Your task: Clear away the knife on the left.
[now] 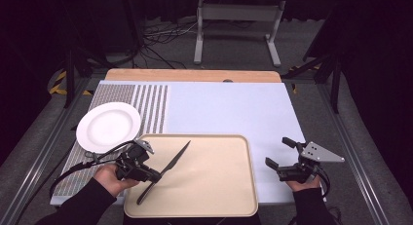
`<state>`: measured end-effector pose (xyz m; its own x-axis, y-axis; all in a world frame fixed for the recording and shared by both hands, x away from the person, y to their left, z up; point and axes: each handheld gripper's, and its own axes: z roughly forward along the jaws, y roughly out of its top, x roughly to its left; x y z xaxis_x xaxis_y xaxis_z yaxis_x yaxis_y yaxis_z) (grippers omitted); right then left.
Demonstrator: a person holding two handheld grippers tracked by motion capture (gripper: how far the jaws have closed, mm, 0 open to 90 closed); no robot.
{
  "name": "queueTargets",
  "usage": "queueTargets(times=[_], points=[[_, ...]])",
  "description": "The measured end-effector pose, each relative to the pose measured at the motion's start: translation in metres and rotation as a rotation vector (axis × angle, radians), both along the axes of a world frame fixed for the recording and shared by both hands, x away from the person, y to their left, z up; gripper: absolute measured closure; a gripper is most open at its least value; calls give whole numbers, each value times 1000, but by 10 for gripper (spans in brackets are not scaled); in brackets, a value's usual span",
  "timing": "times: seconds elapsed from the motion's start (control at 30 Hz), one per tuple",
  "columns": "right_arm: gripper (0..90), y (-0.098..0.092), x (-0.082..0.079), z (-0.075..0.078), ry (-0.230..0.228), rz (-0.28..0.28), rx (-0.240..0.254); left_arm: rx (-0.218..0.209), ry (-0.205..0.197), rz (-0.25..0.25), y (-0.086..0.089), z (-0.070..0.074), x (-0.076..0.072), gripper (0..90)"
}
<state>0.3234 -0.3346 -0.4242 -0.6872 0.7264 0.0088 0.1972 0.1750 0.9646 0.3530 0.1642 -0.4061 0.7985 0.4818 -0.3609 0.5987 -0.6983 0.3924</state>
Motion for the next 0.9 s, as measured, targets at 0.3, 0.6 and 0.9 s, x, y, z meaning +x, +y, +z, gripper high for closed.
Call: queueTargets(times=[0.3, 0.6, 0.9], points=[[7, 0, 0, 0, 1, 0, -3, 41, -8, 53, 0, -11, 8, 797], [7, -1, 0, 0, 0, 2, -2, 70, 23, 47, -2, -17, 8, 797], [7, -1, 0, 0, 3, 2, -2, 88, 36, 45, 0, -23, 6, 796]])
